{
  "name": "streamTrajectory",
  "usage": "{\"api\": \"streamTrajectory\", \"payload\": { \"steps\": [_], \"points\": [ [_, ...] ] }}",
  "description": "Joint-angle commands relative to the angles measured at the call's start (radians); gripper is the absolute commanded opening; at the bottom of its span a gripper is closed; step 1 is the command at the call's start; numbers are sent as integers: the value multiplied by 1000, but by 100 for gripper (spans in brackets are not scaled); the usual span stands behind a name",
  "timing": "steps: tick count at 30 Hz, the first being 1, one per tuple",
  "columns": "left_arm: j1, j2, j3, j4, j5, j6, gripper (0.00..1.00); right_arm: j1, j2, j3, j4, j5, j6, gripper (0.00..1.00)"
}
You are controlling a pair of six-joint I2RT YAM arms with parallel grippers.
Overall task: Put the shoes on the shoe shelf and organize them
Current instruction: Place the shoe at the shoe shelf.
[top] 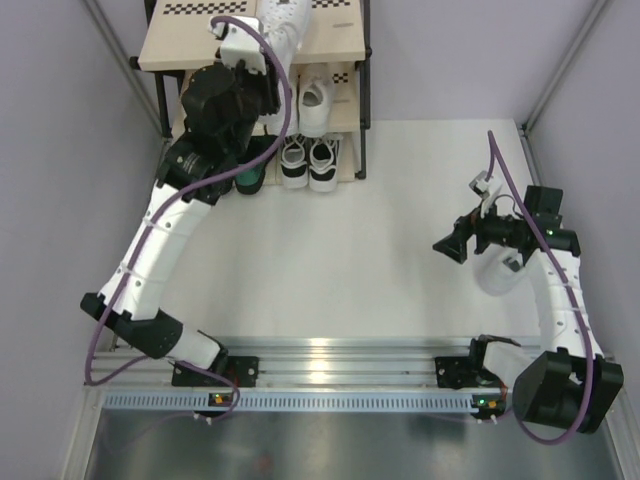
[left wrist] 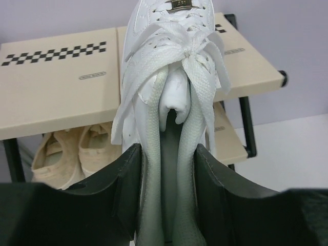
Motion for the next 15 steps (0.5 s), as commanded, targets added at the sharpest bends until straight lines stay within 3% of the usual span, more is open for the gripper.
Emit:
{"api": "streamTrajectory", "payload": {
  "steps": [1, 10, 15],
  "points": [
    [108, 18, 140, 139, 48, -14, 0, -18, -21, -14, 37, -19, -12, 100],
    [332, 170, 344, 136, 101, -17, 0, -26, -23, -18, 37, -22, -12, 99],
    [387, 254, 427, 153, 117, 3, 0, -30, -21, -18, 37, -22, -12, 99]
  ]
}}
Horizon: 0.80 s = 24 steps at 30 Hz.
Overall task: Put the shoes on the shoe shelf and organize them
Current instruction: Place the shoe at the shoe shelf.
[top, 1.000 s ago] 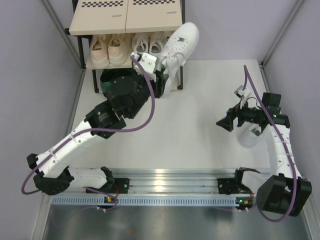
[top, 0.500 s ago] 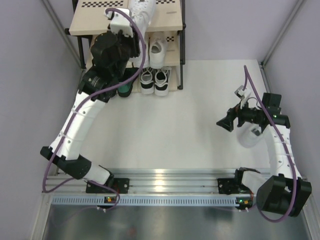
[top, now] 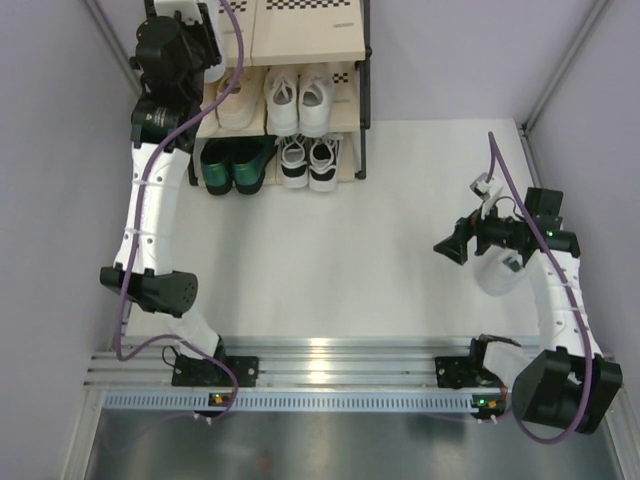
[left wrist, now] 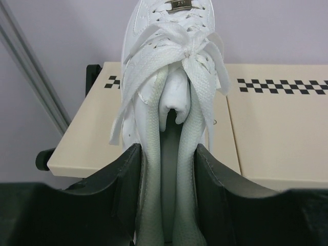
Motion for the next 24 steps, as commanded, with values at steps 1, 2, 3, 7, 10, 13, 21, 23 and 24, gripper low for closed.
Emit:
{"api": "streamTrajectory", "payload": {
  "steps": [1, 2, 3, 7, 10, 13, 21, 23, 24],
  "points": [
    [26, 17, 103, 193, 37, 26, 0, -19, -20, 1, 33, -26, -12, 99],
    [31, 22, 105, 204, 22, 30, 0, -21, -21, 1, 33, -26, -12, 99],
    [35, 32, 105, 213, 14, 36, 0, -24, -20, 1, 33, -26, -12, 100],
    [46, 52, 109, 241, -4, 70, 0, -39, -18, 0, 30, -35, -12, 100],
    [54, 62, 116, 262, -12, 90, 0, -45, -13, 0, 29, -40, -12, 99],
    [58, 71, 129, 278, -24, 110, 0, -51, -12, 1, 27, -45, -15, 99],
    [85, 65, 120, 291, -26, 131, 0, -70, -13, 0, 22, -60, -15, 100],
    [85, 66, 112, 299, -29, 151, 0, -75, -13, 0, 22, -62, -14, 99],
    [88, 68, 111, 304, -23, 150, 0, -75, -13, 0, 21, -63, -14, 100]
  ]
}}
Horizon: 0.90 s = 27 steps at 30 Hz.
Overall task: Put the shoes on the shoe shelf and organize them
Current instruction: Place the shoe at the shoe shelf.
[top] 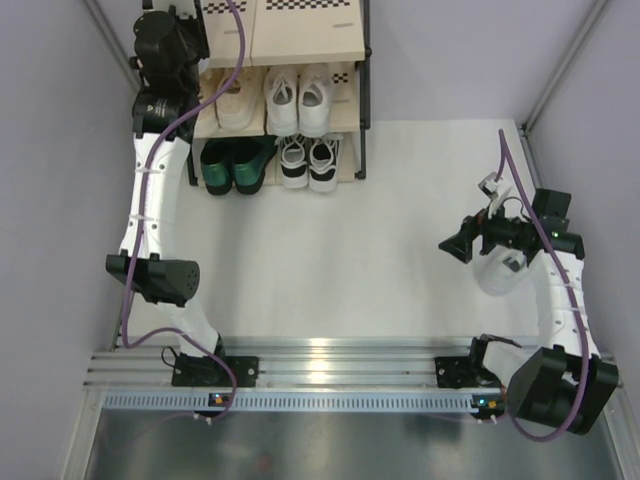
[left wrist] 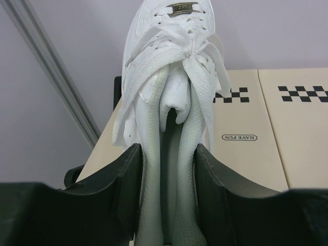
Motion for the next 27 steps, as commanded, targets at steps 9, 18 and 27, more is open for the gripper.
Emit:
{"api": "streamTrajectory", "payload": {
  "steps": [9, 18, 27],
  "points": [
    [20, -10, 33, 239, 7, 29, 5, -34, -18, 2, 15, -57, -17, 99],
    [20, -10, 27, 256, -13, 18, 34, -46, -15, 2, 13, -64, -18, 99],
    [23, -15, 29, 253, -11, -2, 56, -61, -17, 2, 10, -71, -20, 99]
  ]
}}
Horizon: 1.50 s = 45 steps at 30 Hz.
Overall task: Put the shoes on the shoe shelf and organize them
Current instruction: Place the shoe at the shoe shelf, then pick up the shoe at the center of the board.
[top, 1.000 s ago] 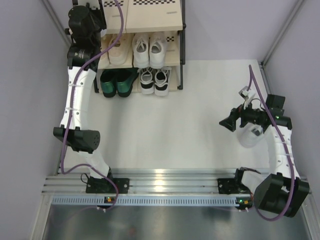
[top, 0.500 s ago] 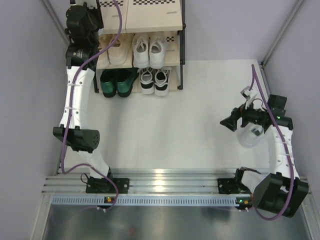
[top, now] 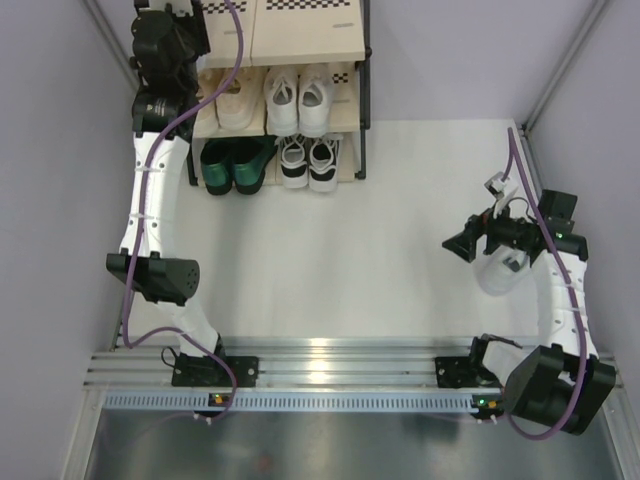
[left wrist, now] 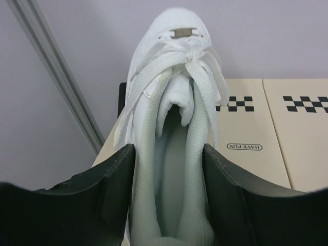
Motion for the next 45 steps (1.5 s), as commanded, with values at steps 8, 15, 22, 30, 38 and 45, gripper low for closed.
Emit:
{"api": "streamTrajectory", "payload": {
  "steps": [8, 15, 22, 30, 38, 45],
  "points": [
    [13, -33, 29, 206, -8, -20, 66, -27, -17, 3, 9, -48, -19, 99],
    [16, -62, 31, 197, 1, -46, 71, -31, -15, 3, 9, -48, -19, 99],
    [18, -168, 2, 122, 19, -138, 88, -33, -12, 6, 6, -45, -26, 100],
    [18, -453, -327, 41, 102, -329, 98, -45, -55, -5, 72, 76, 16, 100],
    [18, -865, -904, -88, 311, -497, 99, -51, -124, -33, 264, 388, 226, 99],
    [18, -1198, -1451, -95, 521, -717, 98, -88, -17, 125, 54, 448, 80, 99]
  ]
}}
